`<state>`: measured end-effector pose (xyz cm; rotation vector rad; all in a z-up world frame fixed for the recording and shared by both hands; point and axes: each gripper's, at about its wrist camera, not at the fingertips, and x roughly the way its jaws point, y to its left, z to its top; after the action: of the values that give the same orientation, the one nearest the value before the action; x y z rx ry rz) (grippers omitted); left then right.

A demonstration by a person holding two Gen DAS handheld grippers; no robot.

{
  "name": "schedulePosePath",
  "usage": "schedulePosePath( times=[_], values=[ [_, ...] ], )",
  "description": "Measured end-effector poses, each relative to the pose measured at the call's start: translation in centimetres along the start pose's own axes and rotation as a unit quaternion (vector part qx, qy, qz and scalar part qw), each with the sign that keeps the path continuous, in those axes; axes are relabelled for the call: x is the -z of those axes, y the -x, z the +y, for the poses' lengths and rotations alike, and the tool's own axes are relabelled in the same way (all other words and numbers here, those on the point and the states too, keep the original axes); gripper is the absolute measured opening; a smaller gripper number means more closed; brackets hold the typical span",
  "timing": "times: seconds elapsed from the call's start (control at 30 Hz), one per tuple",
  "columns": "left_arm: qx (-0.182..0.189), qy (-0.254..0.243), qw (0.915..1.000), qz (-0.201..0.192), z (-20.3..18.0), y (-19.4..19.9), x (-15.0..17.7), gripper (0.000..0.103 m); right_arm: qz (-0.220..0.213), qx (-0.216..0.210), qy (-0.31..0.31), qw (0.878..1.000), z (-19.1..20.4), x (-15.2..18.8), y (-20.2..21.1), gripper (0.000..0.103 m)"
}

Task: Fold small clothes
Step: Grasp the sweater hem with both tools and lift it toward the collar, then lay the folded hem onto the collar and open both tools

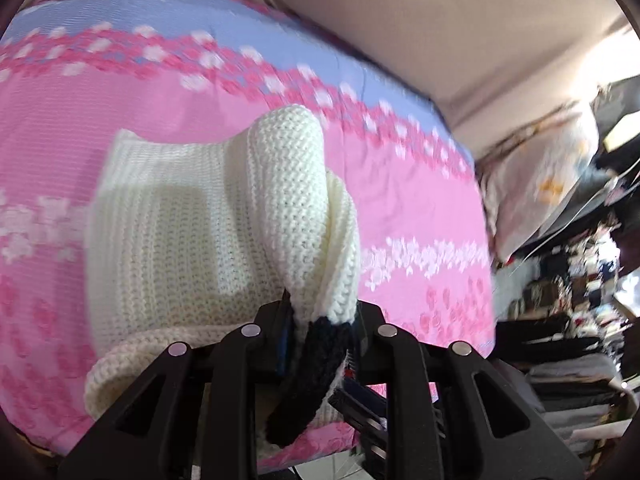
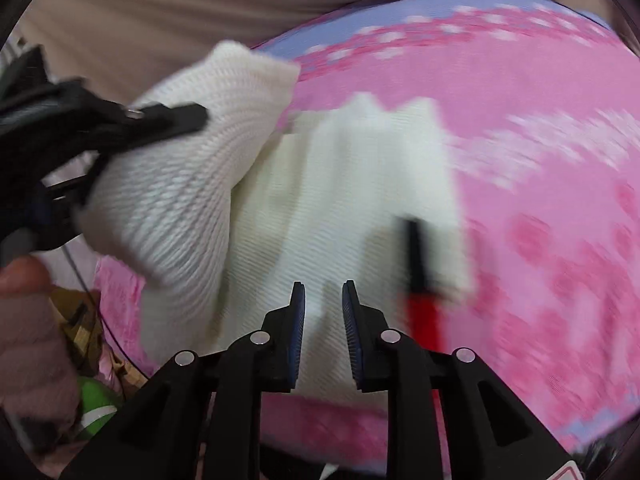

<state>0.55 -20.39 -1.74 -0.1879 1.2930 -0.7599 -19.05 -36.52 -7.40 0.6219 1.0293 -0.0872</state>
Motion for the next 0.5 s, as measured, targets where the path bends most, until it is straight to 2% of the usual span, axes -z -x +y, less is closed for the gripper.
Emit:
schedulePosePath(
  times=[0.1, 0.13, 0.17, 0.23, 0.27, 0.3, 0.33, 0.4, 0.5],
  values=[
    [-0.044, -0.030, 0.9983, 0.026, -2.1, -5.4, 0.9, 0.027, -0.004, 0.016, -0.026, 1.000, -3.0, 1.7, 1.8, 0.025],
    [-0.073, -0.045, 0.9959, 0.029, -2.8, -6.7, 1.3, 0.027, -0.003, 0.015, -0.034, 0.999, -3.5, 2.1, 2.2, 0.026],
    [-0.079, -0.048, 0.9955, 0.025, -3.2, -6.7, 1.7, 0.028, -0.005, 0.013, -0.040, 0.999, -3.8, 2.3, 2.5, 0.027],
    [-0.052, -0.038, 0.9979, -0.005, -3.5, -4.4, 2.0, 0.036, -0.016, -0.004, -0.044, 0.999, -3.7, 2.4, 3.4, 0.032],
    [-0.032, -0.033, 0.9988, -0.019, -3.5, -2.8, 1.9, 0.038, -0.020, -0.014, -0.042, 0.999, -3.4, 2.3, 3.8, 0.039],
    [-0.021, -0.030, 0.9989, -0.029, -3.3, -1.5, 1.8, 0.050, -0.023, -0.023, -0.038, 0.999, -3.0, 2.1, 3.9, 0.047],
    [-0.015, -0.024, 0.9984, -0.048, -3.0, 0.6, 1.6, 0.066, -0.025, -0.035, -0.029, 0.999, -2.2, 1.8, 4.0, 0.049],
    [-0.022, -0.020, 0.9955, -0.090, -2.4, 3.7, 1.1, 0.068, -0.019, -0.050, -0.005, 0.999, -0.2, 1.0, 3.7, 0.053],
    [-0.075, -0.022, 0.9878, -0.135, -0.3, 7.3, 0.9, 0.069, -0.015, -0.064, 0.024, 0.998, 2.0, -0.3, 3.1, 0.058]
  ],
)
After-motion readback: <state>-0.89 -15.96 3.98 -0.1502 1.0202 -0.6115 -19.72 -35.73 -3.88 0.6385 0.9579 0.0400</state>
